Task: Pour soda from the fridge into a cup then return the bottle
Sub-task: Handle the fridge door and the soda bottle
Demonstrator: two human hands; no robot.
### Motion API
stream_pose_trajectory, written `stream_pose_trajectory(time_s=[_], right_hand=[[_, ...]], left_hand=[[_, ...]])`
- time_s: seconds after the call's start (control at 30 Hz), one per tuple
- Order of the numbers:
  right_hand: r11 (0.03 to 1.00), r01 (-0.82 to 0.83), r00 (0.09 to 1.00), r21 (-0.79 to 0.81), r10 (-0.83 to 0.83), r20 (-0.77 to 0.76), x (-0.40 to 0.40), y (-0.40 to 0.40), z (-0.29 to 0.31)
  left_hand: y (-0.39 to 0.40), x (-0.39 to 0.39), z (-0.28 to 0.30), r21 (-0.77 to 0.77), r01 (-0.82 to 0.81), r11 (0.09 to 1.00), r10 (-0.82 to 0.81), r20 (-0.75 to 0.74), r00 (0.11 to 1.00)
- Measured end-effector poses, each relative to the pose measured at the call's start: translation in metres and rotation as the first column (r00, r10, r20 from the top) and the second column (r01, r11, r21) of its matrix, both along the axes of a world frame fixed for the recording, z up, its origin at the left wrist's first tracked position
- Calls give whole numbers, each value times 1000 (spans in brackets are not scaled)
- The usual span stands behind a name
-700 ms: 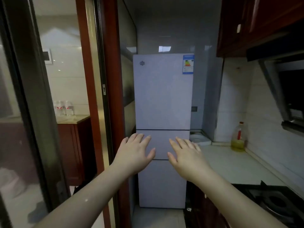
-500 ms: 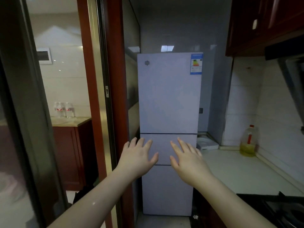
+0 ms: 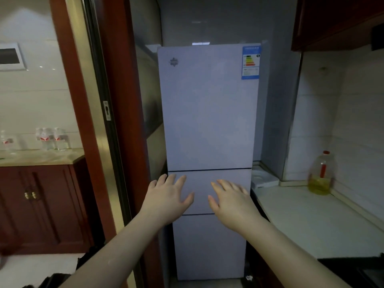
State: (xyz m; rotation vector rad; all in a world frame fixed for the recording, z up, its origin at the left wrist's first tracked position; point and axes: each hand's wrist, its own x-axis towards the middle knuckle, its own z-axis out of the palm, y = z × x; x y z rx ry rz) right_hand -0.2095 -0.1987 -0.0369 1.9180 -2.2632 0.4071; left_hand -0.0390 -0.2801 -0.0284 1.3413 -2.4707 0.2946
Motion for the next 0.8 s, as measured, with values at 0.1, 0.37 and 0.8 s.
stream_pose_trajectory(time_s=[0.1,0.37,0.8], right_hand=[[1000,-9,1000,-18,9,-6,-27,-43,-6],[996,-93,996,-4,93,12,-98,-159,-12],[982,-188,982,12,188,-3,-128,-315,-25]], left_hand=[[-42,-22,-7,-37,3,999,-2,26,1000],[-152,-85,-15,-6,-38,999,38,44,998],[-290,-118,-37,21,-132,991,131,35,991]])
